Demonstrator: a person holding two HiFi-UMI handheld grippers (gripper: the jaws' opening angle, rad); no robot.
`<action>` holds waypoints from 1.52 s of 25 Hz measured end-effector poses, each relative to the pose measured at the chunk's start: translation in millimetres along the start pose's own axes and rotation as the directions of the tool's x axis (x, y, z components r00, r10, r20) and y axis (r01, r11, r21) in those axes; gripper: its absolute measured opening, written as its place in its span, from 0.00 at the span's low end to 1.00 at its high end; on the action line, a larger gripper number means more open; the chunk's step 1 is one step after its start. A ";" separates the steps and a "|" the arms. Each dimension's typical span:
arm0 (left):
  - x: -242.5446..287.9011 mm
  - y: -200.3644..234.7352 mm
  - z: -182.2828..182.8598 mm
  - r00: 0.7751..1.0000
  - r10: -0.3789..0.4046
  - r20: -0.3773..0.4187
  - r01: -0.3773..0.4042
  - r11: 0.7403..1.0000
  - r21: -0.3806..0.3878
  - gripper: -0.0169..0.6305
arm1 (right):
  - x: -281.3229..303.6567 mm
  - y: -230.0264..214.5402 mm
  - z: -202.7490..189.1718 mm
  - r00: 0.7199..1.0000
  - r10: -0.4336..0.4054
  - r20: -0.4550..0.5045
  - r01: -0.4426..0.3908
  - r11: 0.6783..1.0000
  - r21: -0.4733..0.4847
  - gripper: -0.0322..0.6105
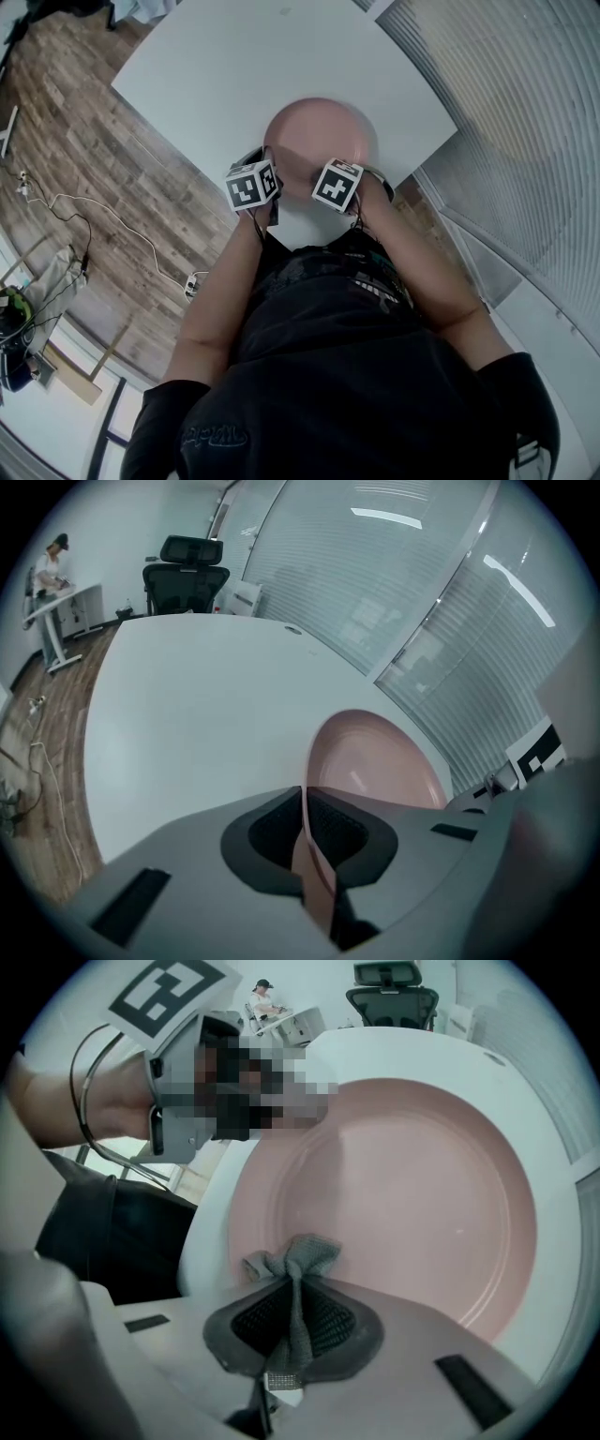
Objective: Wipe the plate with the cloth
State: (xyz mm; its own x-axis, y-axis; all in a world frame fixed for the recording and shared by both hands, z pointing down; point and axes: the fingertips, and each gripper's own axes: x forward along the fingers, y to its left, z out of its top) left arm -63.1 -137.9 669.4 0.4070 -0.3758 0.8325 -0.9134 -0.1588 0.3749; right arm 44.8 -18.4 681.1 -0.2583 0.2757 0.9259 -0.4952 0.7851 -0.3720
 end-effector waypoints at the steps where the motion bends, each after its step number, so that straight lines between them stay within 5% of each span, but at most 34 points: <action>1: 0.5 -0.4 -0.1 1.000 0.000 -0.003 0.000 1.000 0.005 0.07 | -2.6 -6.0 -6.6 1.000 -0.017 -0.008 0.017 1.000 0.004 0.11; 10: -1.1 -4.0 0.2 1.000 0.004 -0.029 0.000 0.992 0.126 0.08 | -29.9 -72.7 -32.1 0.976 -0.212 -0.044 0.213 0.977 0.028 0.12; 20: 1.0 -4.8 -0.9 0.999 -0.011 -0.047 0.017 0.990 0.143 0.08 | -54.4 -139.0 0.9 0.890 -0.455 0.023 0.455 0.890 -0.026 0.11; 30: 0.5 -5.8 -1.3 0.998 -0.034 -0.052 0.041 0.991 0.130 0.08 | -57.7 -155.4 49.3 0.852 -0.512 0.108 0.522 0.847 -0.100 0.11; 38: 0.3 -5.4 -1.5 0.999 -0.034 -0.043 0.038 0.994 0.098 0.08 | -48.4 -133.8 100.9 0.862 -0.473 0.181 0.501 0.848 -0.173 0.11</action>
State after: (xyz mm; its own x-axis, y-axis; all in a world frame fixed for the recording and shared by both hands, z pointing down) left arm -58.0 -135.9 668.2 0.4378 -0.3309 0.8360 -0.8937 -0.2613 0.3646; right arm 39.9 -192.8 679.4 -0.1389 -0.2341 0.9622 -0.4056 0.8999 0.1604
